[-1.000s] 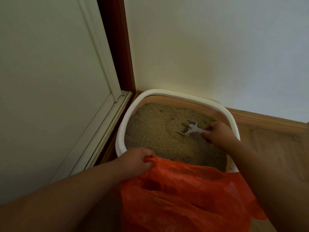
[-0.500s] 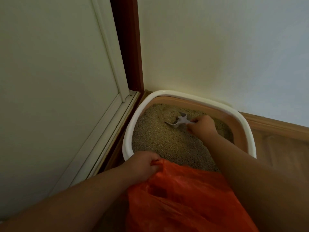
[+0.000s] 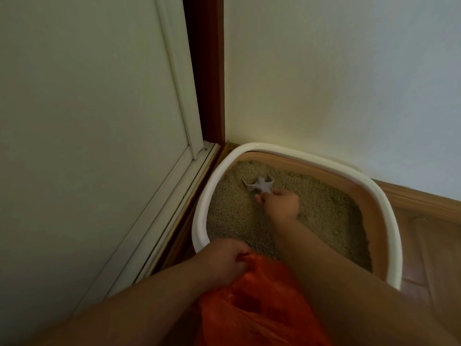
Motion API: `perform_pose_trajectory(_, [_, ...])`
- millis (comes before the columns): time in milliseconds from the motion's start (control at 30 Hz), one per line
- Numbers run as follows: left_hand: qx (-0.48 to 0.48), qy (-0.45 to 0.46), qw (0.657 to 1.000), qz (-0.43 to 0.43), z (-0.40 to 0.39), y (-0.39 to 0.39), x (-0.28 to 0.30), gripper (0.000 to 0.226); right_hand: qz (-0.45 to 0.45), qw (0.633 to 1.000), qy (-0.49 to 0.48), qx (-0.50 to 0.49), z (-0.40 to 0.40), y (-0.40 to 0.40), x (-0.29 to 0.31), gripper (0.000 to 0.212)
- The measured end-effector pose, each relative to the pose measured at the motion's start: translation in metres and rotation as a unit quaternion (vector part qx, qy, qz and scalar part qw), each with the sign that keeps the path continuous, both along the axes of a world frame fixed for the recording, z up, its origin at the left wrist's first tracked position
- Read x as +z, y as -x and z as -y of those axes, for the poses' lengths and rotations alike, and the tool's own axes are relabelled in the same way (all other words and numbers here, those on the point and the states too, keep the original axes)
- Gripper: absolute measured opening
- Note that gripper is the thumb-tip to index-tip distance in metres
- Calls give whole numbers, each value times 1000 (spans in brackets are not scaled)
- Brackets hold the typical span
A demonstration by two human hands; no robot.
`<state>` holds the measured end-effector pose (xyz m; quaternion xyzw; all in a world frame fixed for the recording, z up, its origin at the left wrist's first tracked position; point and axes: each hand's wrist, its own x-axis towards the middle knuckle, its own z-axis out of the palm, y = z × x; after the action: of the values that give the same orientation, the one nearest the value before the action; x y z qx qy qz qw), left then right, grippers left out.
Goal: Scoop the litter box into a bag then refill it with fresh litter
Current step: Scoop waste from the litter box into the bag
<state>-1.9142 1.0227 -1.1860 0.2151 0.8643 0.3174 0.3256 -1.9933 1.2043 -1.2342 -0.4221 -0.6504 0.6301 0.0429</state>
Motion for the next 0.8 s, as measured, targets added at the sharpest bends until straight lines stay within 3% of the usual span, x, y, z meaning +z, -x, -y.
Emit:
perform_pose_trajectory(133, [-6,10,1000,-2,0,1,-2,18,-17,996,56,-67,24,14,-4,29])
perform_pose_trajectory(367, [-7,-5,1000,11,1,2,-5,17,-114,981,140,-76,21,-11,-23,25])
perform_pose_trajectory(800, [1,-12,1000,13,0,0,1,20,-137,973,185,-16,-4,-26,-16,29])
